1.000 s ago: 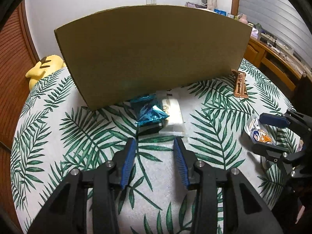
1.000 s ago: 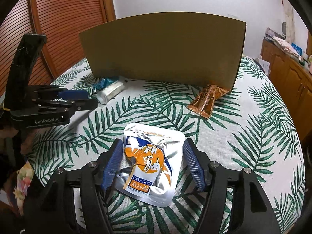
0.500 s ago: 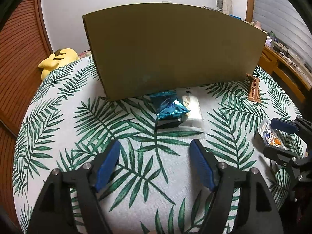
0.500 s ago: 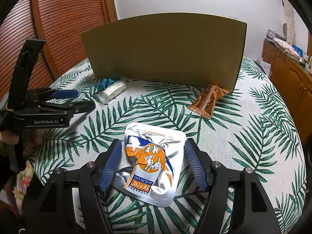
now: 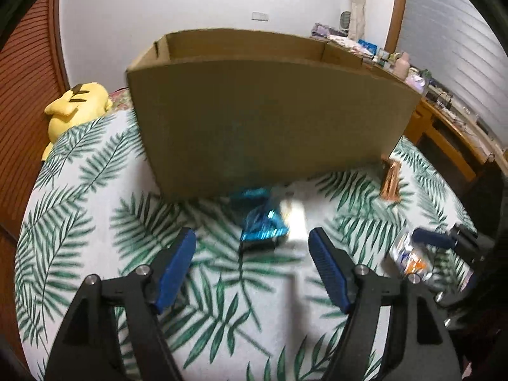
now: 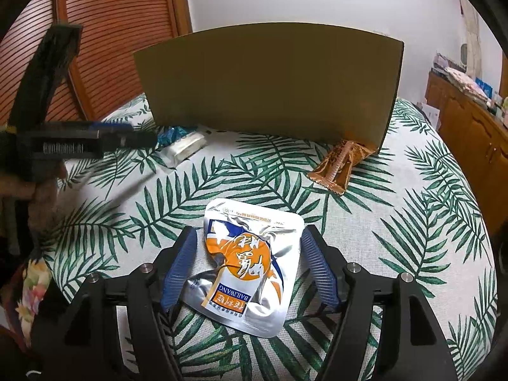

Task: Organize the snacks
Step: 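Grasp the blue foil pack with the left tool while the right tool grasps the silver-orange pouch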

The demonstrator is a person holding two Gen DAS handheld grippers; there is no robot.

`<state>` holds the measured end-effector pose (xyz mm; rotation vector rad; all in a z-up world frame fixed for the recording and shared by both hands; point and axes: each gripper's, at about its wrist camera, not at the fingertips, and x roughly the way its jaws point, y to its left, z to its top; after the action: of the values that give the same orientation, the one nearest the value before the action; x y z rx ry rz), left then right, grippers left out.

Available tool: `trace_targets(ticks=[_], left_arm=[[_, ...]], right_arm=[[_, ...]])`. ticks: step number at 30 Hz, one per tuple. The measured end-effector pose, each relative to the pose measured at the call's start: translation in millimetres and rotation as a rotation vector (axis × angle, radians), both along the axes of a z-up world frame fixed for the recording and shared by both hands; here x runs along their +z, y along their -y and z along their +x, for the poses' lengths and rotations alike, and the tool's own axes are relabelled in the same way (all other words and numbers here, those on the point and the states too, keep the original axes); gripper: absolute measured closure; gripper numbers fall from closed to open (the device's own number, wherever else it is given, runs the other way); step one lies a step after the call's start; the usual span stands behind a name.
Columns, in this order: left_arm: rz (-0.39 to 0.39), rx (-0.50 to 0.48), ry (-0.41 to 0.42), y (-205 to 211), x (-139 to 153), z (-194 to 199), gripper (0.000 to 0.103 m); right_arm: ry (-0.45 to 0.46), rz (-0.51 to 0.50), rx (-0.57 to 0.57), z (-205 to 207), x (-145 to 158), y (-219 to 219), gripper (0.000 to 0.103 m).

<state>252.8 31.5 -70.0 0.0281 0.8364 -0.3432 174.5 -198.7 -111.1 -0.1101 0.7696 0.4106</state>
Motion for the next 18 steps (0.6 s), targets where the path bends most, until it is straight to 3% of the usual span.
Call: trace_targets(ticks=[1, 5, 9, 18], left_arm=[[-0.001, -0.01, -0.002, 2, 1, 4, 0.042], [0.01, -0.031, -0.018, 11, -1, 16, 0.052], [0.021, -0.014, -0.03, 13, -5, 25, 0.071], [0.052, -0.014, -0.076, 23, -23, 31, 0.069]], right_arm=[[0.002, -0.008, -0.001, 0, 0, -1, 0.033], [0.006, -0.049, -0.008, 0, -1, -6, 0.041], [-0.004, -0.048, 0.008, 0, -1, -7, 0.047], [-0.011, -0.059, 0.012, -1, 0, -7, 0.052]])
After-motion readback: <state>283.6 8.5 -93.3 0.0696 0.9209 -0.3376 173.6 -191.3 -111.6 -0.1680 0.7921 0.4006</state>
